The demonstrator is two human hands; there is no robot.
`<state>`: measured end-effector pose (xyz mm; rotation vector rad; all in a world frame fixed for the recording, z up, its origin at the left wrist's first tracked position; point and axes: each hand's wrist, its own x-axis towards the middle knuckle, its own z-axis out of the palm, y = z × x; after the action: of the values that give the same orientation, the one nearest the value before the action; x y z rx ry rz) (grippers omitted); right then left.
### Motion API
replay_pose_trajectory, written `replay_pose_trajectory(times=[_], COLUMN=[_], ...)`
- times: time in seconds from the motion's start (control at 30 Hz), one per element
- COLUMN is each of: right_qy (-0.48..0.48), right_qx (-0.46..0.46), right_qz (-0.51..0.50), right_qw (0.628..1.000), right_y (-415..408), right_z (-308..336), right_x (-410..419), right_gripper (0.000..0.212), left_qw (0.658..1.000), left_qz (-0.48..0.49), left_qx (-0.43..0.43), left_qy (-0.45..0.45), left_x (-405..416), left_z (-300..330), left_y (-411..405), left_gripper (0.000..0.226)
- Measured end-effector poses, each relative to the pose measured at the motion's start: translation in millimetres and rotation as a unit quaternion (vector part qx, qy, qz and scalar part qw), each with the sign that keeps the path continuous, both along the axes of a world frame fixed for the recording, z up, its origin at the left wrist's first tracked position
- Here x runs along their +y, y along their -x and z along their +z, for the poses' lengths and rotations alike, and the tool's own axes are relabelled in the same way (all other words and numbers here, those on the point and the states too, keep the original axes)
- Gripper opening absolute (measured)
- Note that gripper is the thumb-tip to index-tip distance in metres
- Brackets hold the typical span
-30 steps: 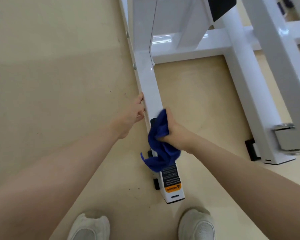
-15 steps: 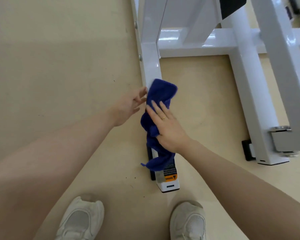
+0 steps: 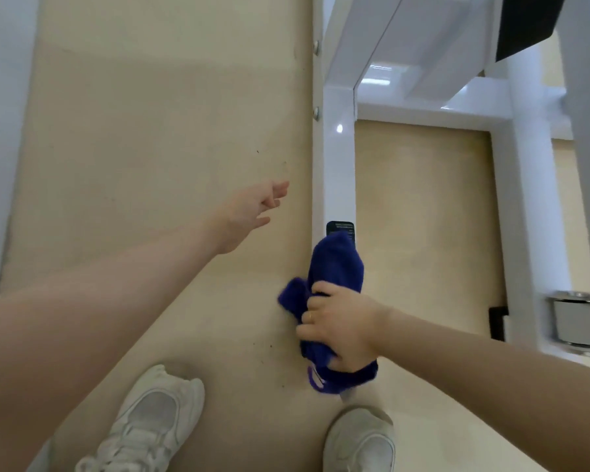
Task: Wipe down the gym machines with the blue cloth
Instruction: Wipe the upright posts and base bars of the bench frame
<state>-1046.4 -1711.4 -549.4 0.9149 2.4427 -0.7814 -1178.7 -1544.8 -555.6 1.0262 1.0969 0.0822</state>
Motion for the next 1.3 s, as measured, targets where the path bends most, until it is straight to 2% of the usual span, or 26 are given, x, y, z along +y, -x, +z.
replay_pose_trajectory(times=[0.07,0.1,0.2,0.27,0.33,0.43,0.5,0.57,0.67,0.7,0.73,0.83,0.9,0.93,1.07,1.13,1.2,1.3], right_qy=[0.034,0.01,-0.124,-0.139,-0.142,-0.116,-0.114,-0.156,-0.163,-0.156,-0.145,-0.128,-0.124,-0.135,-0.152,-0.154,-0.139,-0.134], right_qx=[0.024,0.02,-0.021,-0.082,-0.11,-0.029,-0.024,-0.052,-0.124,-0.137,-0.144,-0.108,-0.112,-0.127,-0.208,-0.236,-0.24,-0.18], right_qz=[0.037,0.036,-0.107,-0.189,-0.209,-0.114,-0.08,-0.136,-0.299,-0.324,-0.325,-0.223,-0.165,-0.159,-0.308,-0.325,-0.273,-0.197], right_qw=[0.998,0.999,0.986,0.969,0.961,0.986,0.99,0.977,0.932,0.923,0.923,0.96,0.972,0.97,0.916,0.903,0.921,0.954], right_y=[-8,-16,-42,-43,-29,-23,-35,-47,-40,-31,-25,-22,-32,-38,-34,-22,-16,-29], right_z=[2,-1,-6,-6,-8,-6,-8,-10,-15,-13,-10,-4,3,4,-9,-13,-14,-4], right_x=[0,13,69,92,85,50,56,83,120,124,120,87,88,98,155,157,136,124], right_gripper=[0.04,0.043,0.041,0.041,0.041,0.038,0.043,0.052,0.046,0.044,0.042,0.046,0.049,0.046,0.043,0.045,0.049,0.049], left_qw=[1.0,1.0,0.999,0.999,0.998,0.998,0.999,0.998,0.997,0.997,0.997,0.997,0.995,0.995,0.997,0.998,0.998,0.996], left_qz=[0.021,0.03,0.033,0.038,0.056,0.061,0.05,0.054,0.062,0.059,0.058,0.07,0.091,0.094,0.064,0.057,0.066,0.086], left_qx=[0.004,0.002,-0.007,-0.01,-0.009,-0.016,-0.02,-0.03,-0.05,-0.05,-0.045,-0.033,-0.025,-0.024,-0.031,-0.028,-0.019,-0.002], left_qy=[0.005,0.005,0.001,0.001,0.004,0.005,0.004,0.01,-0.005,-0.008,-0.008,-0.001,0.014,0.019,0.021,0.018,0.008,0.011], left_x=[0,-2,-8,-10,-11,-12,-12,-8,-2,0,1,7,12,14,23,28,34,40], left_z=[5,8,12,13,18,28,33,36,40,40,41,37,36,36,36,34,30,28], left_y=[-5,-9,-18,-19,-16,-11,-10,-11,-8,-6,-3,1,0,-1,-3,-2,-3,-14], left_gripper=[0.053,0.052,0.049,0.049,0.05,0.05,0.051,0.051,0.048,0.048,0.048,0.046,0.048,0.049,0.049,0.048,0.046,0.044])
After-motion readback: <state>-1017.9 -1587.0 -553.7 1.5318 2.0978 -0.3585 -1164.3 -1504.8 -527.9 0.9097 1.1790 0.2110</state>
